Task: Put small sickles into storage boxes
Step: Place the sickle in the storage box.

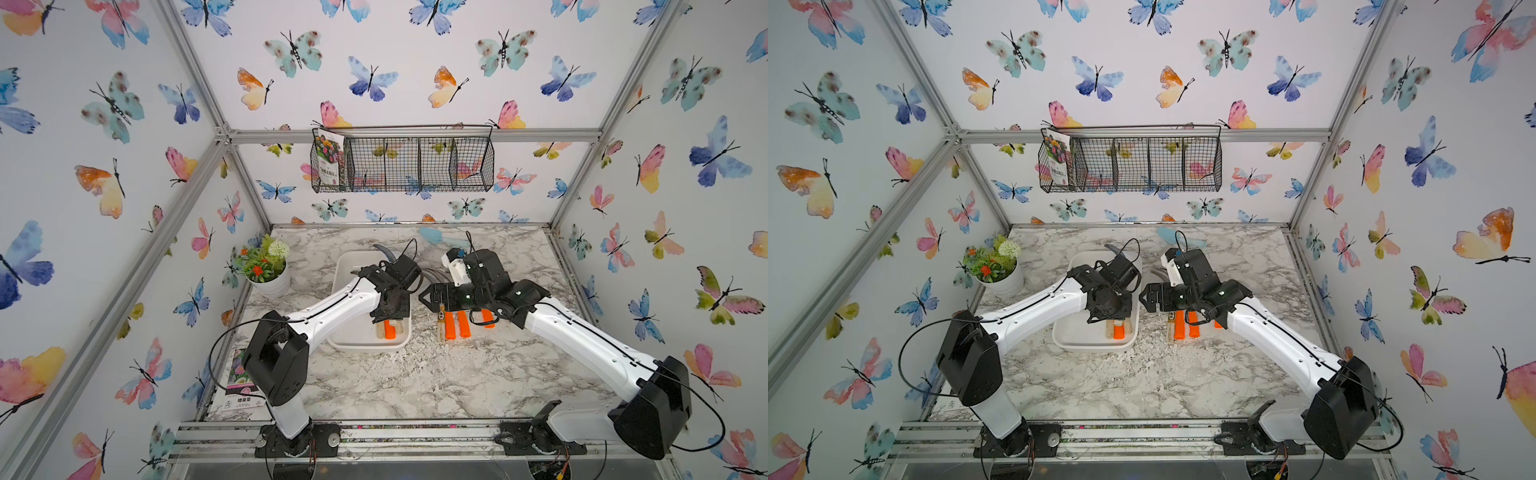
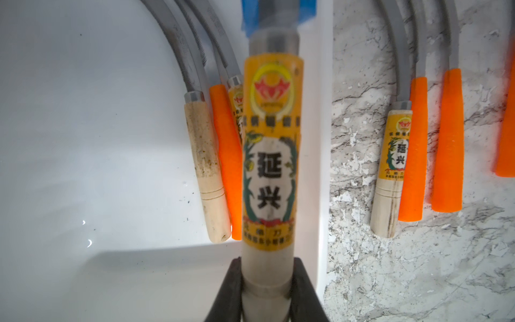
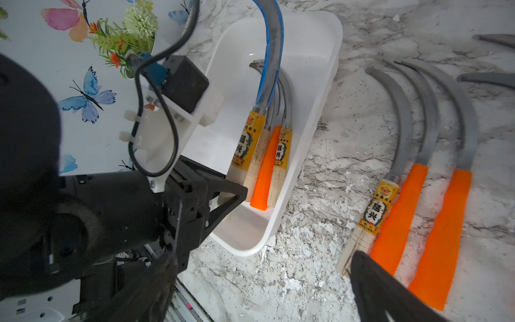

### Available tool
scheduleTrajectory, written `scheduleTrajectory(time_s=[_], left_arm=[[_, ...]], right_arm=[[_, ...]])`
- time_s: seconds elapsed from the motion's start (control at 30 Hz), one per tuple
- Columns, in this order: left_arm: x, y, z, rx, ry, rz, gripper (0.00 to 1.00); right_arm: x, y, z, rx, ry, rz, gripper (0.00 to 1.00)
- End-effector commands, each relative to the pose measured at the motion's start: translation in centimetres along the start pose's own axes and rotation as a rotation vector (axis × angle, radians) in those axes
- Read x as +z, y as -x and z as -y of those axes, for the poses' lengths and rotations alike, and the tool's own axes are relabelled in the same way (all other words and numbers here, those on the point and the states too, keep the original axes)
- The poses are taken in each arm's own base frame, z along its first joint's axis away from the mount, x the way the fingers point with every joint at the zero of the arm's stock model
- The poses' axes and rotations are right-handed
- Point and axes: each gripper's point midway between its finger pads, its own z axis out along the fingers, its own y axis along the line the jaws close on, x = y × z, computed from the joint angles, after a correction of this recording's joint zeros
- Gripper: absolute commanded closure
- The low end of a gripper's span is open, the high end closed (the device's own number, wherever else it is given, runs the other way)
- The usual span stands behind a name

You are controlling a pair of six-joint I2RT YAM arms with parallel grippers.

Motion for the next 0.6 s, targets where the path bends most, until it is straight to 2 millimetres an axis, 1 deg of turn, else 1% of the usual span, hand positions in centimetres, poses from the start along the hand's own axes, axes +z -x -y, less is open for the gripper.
scheduleTrajectory(time_s=[0.0, 0.2, 0.37, 0.57], left_arm=[[-1.0, 0.4, -1.2, -0.032, 0.001, 0.044, 1.0], [-0.4, -0.5, -3.1, -0.052, 0.015, 0.037, 1.0], [0.5, -1.5, -4.9, -0.076, 0.023, 0.027, 1.0], [2.2, -2.3, -6.3, -0.082, 0.023, 0.007, 1.0]], right_arm=[[0.3, 1.0, -1.7, -0.03, 0.053, 0.015, 0.02], [1.8, 0.6, -2.4, -0.036, 0.071, -0.012, 0.01], [3.0, 0.3, -3.2, -0.043, 0.086, -0.032, 0.02], [4.1, 0.1, -3.7, -0.044, 0.096, -0.057, 0.02]])
